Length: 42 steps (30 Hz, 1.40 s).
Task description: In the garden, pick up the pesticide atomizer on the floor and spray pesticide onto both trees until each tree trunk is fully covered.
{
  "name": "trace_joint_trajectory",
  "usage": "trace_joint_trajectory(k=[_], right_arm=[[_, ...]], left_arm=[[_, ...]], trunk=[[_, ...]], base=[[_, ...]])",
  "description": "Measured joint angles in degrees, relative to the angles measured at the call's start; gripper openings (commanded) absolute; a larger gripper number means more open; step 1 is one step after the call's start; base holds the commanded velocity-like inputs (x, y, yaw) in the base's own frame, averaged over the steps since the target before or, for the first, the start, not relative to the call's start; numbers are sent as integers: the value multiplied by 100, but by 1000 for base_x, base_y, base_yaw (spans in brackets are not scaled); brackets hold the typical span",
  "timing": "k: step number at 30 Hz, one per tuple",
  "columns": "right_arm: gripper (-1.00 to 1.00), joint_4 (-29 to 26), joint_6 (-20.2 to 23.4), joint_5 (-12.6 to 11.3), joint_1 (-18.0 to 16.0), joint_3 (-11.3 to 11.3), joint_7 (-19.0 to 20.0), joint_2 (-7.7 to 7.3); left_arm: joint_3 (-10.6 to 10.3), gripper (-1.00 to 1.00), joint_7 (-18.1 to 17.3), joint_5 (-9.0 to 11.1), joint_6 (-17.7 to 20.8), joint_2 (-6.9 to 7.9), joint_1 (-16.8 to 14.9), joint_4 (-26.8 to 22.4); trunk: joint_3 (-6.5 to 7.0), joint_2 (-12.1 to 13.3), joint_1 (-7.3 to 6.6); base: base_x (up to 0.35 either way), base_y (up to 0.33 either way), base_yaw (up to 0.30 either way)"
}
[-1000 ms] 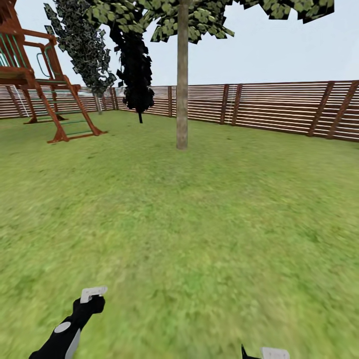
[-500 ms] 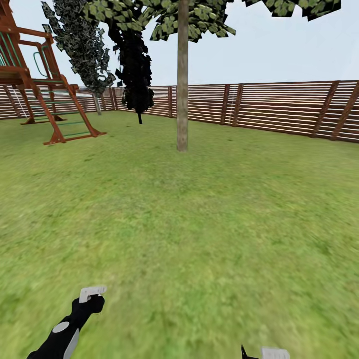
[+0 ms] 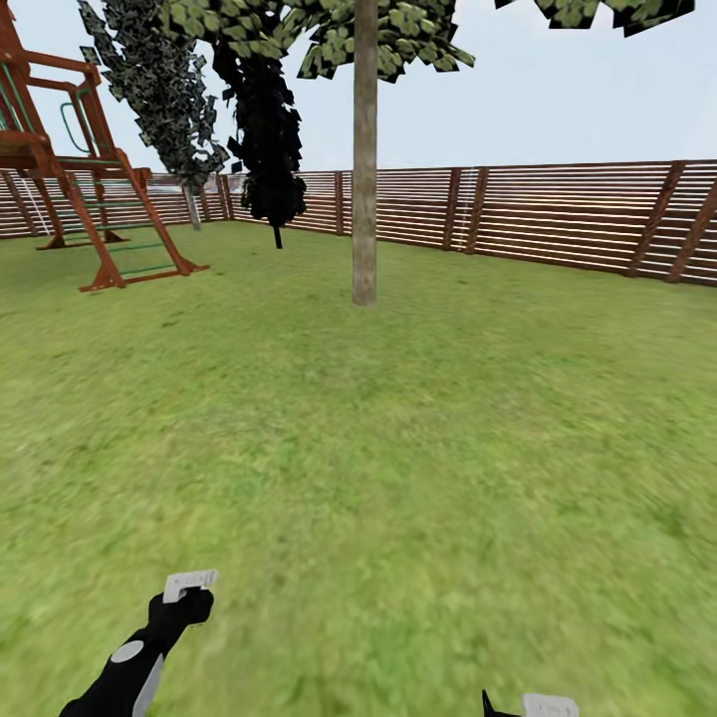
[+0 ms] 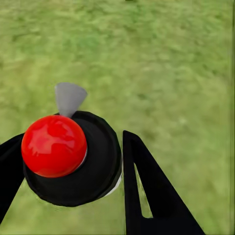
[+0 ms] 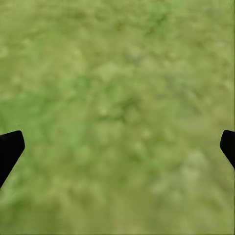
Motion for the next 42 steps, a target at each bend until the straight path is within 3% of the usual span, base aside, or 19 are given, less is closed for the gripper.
trace_joint_trajectory(k=[6,9,18,24,42], right_arm=[[100,-2,0,0,0,0,0,0],[100,0,0,0,0,0,0,0],[100,-1,0,0,0,0,0,0],[100,0,0,0,0,0,0,0],[100,-5,0,-4,0,1,0,13]], left_arm=[[-9,-100,2,-2,4,-193,-5,-89],[-8,-100,-4,-3,2,-216,-5,-92],[4,-100,5,8,-6,-211,-5,-105],[40,-100,31,15,43,-196,-3,-519],[45,-100,20,14,28,-123,4,-515]], trunk=[[0,0,0],[0,0,0],[0,0,0],[0,0,0],[0,0,0]], base=[[338,0,0],[338,0,0],[338,0,0],[338,0,0],[338,0,0]])
